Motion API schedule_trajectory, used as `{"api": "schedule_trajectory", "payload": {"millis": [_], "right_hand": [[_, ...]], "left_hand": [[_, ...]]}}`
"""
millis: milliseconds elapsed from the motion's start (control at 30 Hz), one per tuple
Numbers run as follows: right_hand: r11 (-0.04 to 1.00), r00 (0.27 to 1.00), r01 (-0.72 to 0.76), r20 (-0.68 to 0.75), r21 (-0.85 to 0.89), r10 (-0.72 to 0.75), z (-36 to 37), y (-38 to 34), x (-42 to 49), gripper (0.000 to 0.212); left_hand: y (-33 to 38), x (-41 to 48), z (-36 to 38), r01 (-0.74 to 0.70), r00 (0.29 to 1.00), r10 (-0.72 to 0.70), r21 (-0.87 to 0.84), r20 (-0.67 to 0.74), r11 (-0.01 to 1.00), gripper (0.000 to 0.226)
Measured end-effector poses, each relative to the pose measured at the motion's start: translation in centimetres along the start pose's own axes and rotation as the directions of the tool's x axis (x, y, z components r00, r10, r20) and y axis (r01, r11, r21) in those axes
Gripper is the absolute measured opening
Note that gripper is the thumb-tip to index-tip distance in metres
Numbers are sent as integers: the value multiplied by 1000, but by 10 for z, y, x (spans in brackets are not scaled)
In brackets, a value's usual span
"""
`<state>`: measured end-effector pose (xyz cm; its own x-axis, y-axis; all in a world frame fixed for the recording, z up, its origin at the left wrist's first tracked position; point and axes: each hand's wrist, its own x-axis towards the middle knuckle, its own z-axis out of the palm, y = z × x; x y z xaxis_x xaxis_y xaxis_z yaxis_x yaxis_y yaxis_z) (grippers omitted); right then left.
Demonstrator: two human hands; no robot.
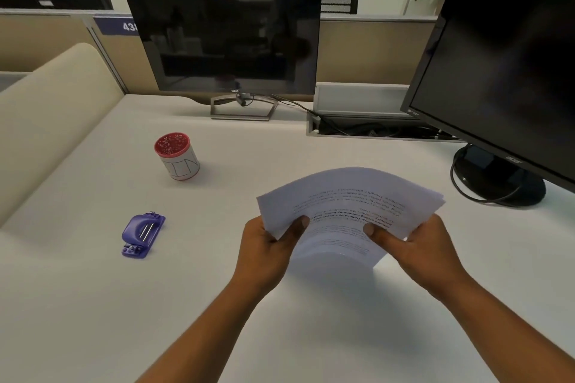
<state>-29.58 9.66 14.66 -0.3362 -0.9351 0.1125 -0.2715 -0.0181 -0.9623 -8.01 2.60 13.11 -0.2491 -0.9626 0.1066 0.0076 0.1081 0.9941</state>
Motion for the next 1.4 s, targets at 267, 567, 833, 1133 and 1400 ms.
{"api": "schedule_trajectory", "payload": {"millis": [267,567,833,1133,1400], "right_hand": [[961,952,-276,-139,-13,271,-17,42,-7,87],[613,820,-530,167,586,548,9,67,-32,49],[493,837,-442,147,749,527,13,67,-27,44],[787,927,-300,-31,539,374,-40,52,0,28],[933,973,-160,-107,322,204,-45,36,3,21]], "left_hand": [[4,8,-4,11,985,-36,-147,-169,989,22],[-7,-2,5,160,919,-318,-517,-232,841,26],[-15,-4,9,215,901,-389,-578,-194,787,38],[-7,26,-49,248,945,-326,-583,-29,774,39],[-1,25,-51,210,976,-204,-82,80,974,25]]}}
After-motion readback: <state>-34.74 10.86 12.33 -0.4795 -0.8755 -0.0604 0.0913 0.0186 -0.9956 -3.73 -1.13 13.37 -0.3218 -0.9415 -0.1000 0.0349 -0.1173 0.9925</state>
